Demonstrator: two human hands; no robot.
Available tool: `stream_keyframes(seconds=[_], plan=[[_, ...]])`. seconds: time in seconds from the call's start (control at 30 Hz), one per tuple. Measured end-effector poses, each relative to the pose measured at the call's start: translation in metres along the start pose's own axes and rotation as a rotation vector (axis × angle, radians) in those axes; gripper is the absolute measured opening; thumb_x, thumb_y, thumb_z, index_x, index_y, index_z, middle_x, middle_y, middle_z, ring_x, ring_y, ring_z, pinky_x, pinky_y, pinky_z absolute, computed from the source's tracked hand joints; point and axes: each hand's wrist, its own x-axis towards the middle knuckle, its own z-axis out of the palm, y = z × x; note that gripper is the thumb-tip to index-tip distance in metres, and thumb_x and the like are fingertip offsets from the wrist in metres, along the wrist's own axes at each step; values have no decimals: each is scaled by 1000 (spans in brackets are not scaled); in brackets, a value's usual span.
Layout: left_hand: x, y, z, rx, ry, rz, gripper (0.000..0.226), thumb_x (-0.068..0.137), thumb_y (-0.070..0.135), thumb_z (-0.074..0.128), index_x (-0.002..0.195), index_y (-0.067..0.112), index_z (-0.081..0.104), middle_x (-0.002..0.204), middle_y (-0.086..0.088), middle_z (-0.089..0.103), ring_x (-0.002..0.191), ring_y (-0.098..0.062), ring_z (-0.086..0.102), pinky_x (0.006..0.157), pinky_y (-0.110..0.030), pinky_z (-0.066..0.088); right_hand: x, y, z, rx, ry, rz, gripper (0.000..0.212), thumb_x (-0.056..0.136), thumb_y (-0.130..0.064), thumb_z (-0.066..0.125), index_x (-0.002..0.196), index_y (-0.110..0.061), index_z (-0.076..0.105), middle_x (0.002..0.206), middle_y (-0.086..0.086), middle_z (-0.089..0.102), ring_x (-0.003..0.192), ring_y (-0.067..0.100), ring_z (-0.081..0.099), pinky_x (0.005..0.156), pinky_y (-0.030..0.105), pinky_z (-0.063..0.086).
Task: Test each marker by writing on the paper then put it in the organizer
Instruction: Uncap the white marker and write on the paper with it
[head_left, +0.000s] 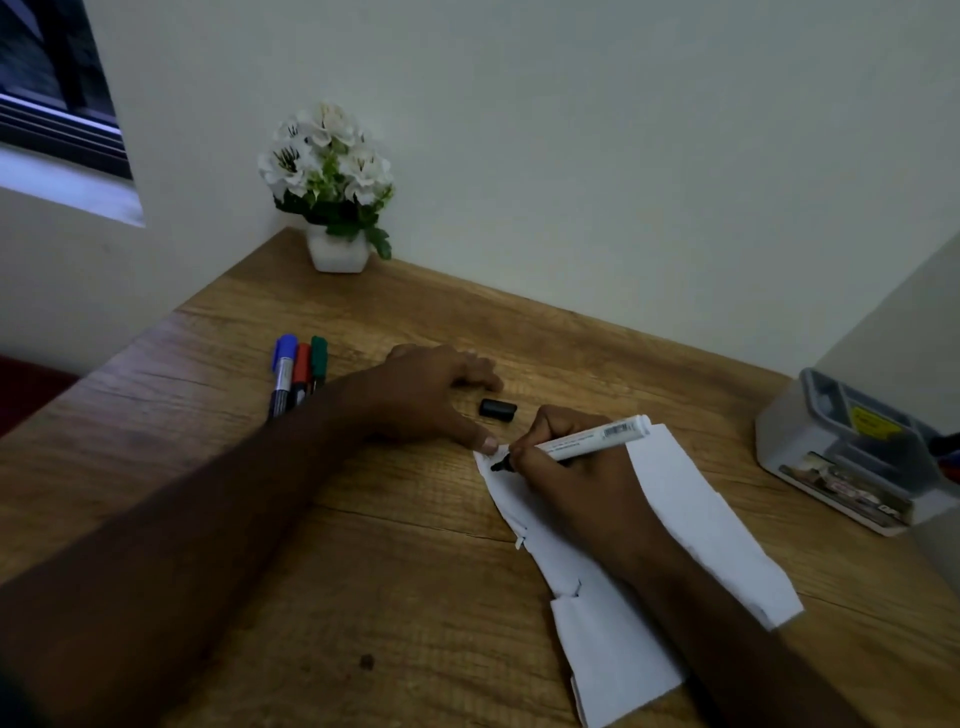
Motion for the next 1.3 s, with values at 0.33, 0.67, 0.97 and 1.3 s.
stream_keyframes(seconds=[0.33, 0.67, 0.97, 1.3], plan=[[2, -2, 2, 32, -4, -6, 81, 66, 68, 69, 139, 46, 40, 157, 12, 25, 145, -17, 22, 118, -49, 14, -1, -3, 0, 58, -67, 60, 20, 90, -9, 69, 74, -2, 58, 62, 8, 63, 43, 15, 63, 39, 18, 45], [2, -2, 1, 28, -7, 15, 80, 67, 68, 69, 138, 45, 41, 157, 14, 25, 146, -13, 18, 118, -48, 11, 1, -1, 0, -71, -54, 0, 24, 85, -22, 71, 69, -9, 58, 64, 8, 64, 49, 8, 63, 46, 10, 41], [1, 0, 1, 24, -13, 5, 79, 67, 66, 70, 138, 45, 42, 158, 13, 24, 146, -14, 19, 117, -49, 12, 6, 1, -2, -69, -79, 34, 24, 89, -5, 69, 69, -2, 57, 51, -9, 57, 46, 0, 58, 45, 8, 40], [0, 3, 0, 27, -20, 9, 79, 69, 64, 70, 140, 43, 40, 157, 15, 23, 146, -10, 15, 118, -49, 8, 2, 1, 1, -157, -29, -83, 27, 88, -20, 65, 63, -19, 55, 52, -16, 55, 50, -1, 54, 48, 8, 38]])
